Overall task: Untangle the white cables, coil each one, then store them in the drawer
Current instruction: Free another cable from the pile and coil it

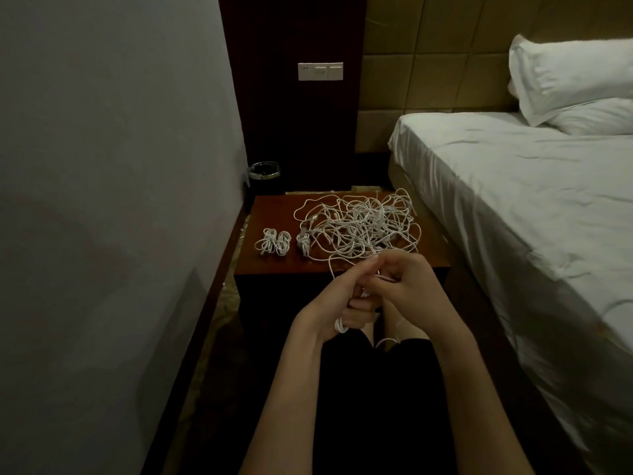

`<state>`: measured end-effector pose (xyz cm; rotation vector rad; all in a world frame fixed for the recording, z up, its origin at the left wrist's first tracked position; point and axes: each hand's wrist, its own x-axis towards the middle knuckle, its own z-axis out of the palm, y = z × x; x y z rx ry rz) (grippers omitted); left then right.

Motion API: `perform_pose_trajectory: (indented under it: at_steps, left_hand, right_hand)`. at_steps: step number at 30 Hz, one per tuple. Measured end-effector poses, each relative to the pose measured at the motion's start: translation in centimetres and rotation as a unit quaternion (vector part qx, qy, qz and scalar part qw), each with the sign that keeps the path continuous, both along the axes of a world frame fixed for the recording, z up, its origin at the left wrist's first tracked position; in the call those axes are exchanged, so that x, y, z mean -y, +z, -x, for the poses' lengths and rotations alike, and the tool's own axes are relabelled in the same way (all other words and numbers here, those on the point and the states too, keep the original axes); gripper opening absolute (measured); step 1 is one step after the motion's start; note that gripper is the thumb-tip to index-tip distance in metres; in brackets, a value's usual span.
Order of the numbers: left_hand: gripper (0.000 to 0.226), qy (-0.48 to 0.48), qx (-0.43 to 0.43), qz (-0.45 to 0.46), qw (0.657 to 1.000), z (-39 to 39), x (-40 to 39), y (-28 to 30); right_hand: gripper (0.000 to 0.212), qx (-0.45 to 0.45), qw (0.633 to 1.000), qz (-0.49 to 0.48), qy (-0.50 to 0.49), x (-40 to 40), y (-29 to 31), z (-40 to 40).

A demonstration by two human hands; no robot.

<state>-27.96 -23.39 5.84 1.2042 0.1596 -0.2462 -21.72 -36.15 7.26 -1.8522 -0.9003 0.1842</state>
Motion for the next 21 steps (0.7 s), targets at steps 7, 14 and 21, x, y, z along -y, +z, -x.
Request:
perform_pose_trajectory:
  at_steps: [7,14,21]
  left_hand:
    - [0.046,-0.039,0.028,0.103,0.994,0.1,-1.1,-0.2]
    - [0.052,-0.081,0.025,0.114,0.99,0.1,0.2,0.2]
    - [0.051,0.004,0.083,0.113,0.99,0.1,-0.6,-0.1]
  right_hand:
    - [0.004,-0.04,0.998,-0.022,0.047,1.4,1.4,-0.3]
    - [0.018,-0.001,0.994,-0.112,-0.019,0.6,1.4,0.2]
    - [0.007,-0.06,0.987,-0.135,-0.056,0.5,1.0,0.0]
